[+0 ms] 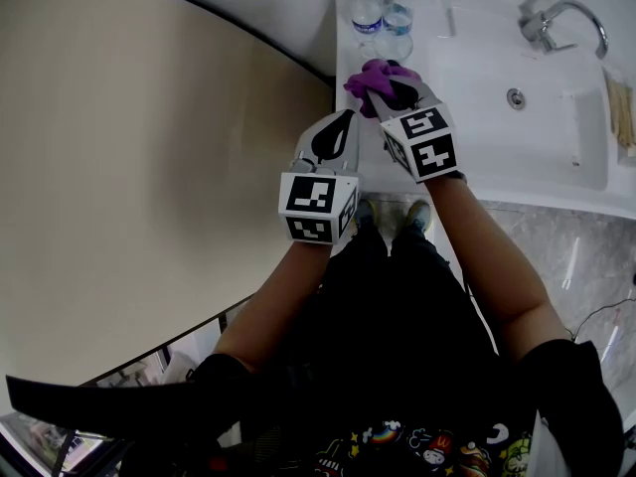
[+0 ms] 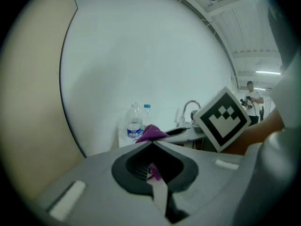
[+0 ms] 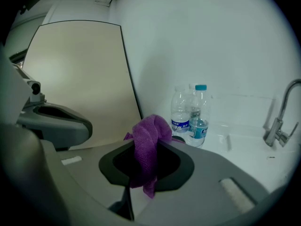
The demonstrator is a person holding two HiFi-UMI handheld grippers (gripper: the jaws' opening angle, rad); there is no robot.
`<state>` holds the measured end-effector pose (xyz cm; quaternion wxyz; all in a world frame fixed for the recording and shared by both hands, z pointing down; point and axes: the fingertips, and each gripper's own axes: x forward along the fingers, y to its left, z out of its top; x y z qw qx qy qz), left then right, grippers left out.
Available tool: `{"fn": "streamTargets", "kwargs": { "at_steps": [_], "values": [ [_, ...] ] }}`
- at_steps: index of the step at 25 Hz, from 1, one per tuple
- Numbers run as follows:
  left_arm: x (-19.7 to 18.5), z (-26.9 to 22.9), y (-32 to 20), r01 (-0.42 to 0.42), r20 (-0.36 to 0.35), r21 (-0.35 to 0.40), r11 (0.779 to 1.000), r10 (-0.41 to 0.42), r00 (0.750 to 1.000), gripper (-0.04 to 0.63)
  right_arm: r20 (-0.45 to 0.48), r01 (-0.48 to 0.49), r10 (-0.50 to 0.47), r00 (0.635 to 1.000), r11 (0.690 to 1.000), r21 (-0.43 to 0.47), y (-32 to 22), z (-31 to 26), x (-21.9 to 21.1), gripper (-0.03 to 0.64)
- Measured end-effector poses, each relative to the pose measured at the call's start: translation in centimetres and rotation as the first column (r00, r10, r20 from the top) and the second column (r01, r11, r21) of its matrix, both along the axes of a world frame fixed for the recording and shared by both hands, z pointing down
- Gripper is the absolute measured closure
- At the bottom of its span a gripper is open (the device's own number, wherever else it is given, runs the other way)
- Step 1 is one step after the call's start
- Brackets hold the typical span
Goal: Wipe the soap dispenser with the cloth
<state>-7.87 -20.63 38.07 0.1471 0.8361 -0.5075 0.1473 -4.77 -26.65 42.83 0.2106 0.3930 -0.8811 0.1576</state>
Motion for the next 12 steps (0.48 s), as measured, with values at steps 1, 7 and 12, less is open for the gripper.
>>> {"fn": "streamTargets", "kwargs": {
  "at_steps": [1,7,12],
  "values": [
    [-0.1,0.0,-0.1,-0.001,0.000,0.000,1.000,0.001,1.000,0.595,-0.001,0.003,-0.003,1.000,1.000,-0.012,0.2,0.6,-0.2,0.526],
    [-1.2,0.8,0.3,-0.009,0.008,-0.023,1.000,0.010,1.000,0.595,-0.009,0.011,-0.012,1.000,0.995,-0.103,1.2,4.7,-0.8,0.525],
    [-2.0,1.8,0.6,-0.010,0.016,-0.042,0.999,0.011,1.000,0.595,-0.019,0.003,-0.006,1.000,0.990,-0.144,2.1,7.0,-0.9,0.526]
  ]
}}
